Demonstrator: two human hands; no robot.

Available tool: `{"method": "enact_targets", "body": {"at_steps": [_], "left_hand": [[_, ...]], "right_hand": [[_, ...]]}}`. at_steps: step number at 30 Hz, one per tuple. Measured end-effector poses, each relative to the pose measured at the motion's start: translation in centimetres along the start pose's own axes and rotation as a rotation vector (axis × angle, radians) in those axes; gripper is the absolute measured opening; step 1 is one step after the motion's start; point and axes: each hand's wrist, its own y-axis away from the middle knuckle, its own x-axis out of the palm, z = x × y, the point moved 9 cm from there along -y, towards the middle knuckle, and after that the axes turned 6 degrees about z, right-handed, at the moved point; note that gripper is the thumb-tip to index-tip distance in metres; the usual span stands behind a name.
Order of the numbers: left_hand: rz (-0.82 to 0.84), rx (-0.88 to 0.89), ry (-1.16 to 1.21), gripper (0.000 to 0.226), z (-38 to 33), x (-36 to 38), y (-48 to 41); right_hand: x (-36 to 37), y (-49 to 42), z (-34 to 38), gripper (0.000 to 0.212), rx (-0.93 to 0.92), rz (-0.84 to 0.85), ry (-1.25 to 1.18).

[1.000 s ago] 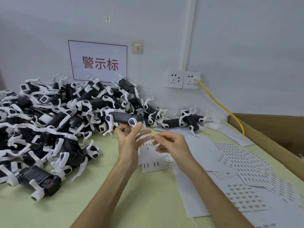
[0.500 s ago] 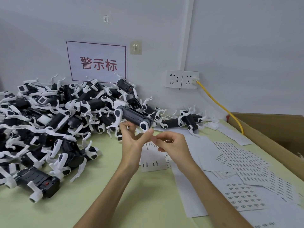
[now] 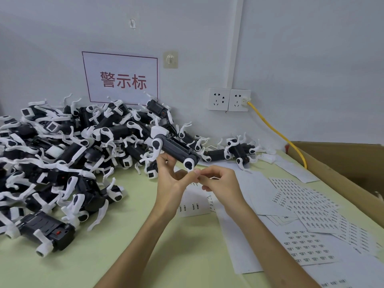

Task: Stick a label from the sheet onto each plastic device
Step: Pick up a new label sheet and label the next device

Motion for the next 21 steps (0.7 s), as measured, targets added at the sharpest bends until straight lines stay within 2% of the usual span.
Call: {"method": "enact_targets", "body": {"at_steps": [5, 7, 10, 11, 12, 14, 16, 19, 21], "left_hand": [[-0.040, -0.026, 0.034, 0.053, 0.0, 0.0, 0.1], [-0.050, -0.031, 0.028, 0.056, -0.1, 0.1, 0.1], [-0.079, -0.054, 0.014, 0.067, -0.1, -0.4, 0.1], [-0.083, -0.066, 0.012, 0.070, 0.0, -0.5, 0.1], [-0.079, -0.082, 0.014, 0.073, 0.1, -0.6, 0.0], [-0.050, -0.113, 0.009, 0.076, 0.4, -0.2, 0.0], [0.002, -0.101, -0.031, 0.067, 0.4, 0.5, 0.1], [0.038, -0.085, -0.061, 0.056, 0.0, 0.9, 0.2], [0.052, -0.120, -0.035, 0.062, 0.4, 0.8, 0.2]], "right_hand": [[-0.4, -0.1, 0.3, 0.009, -0.047, -0.089, 0.087], [-0.8, 0.1, 0.5, 0.010, -0.071, -0.172, 0.103], [-2.9, 0.7, 1.3, 0.009, -0.155, -0.331, 0.012], [-3.3, 0.7, 1.6, 0.008, -0.180, -0.330, -0.041], [-3.4, 0.6, 1.9, 0.012, -0.192, -0.286, -0.095], [-2.1, 0.3, 2.3, 0.037, -0.194, -0.122, -0.190], [-0.5, 0.2, 2.5, 0.061, -0.210, 0.002, -0.211], [0.6, 0.3, 2.4, 0.078, -0.238, 0.041, -0.119], [0.6, 0.3, 2.4, 0.083, -0.259, 0.032, -0.036]]}}
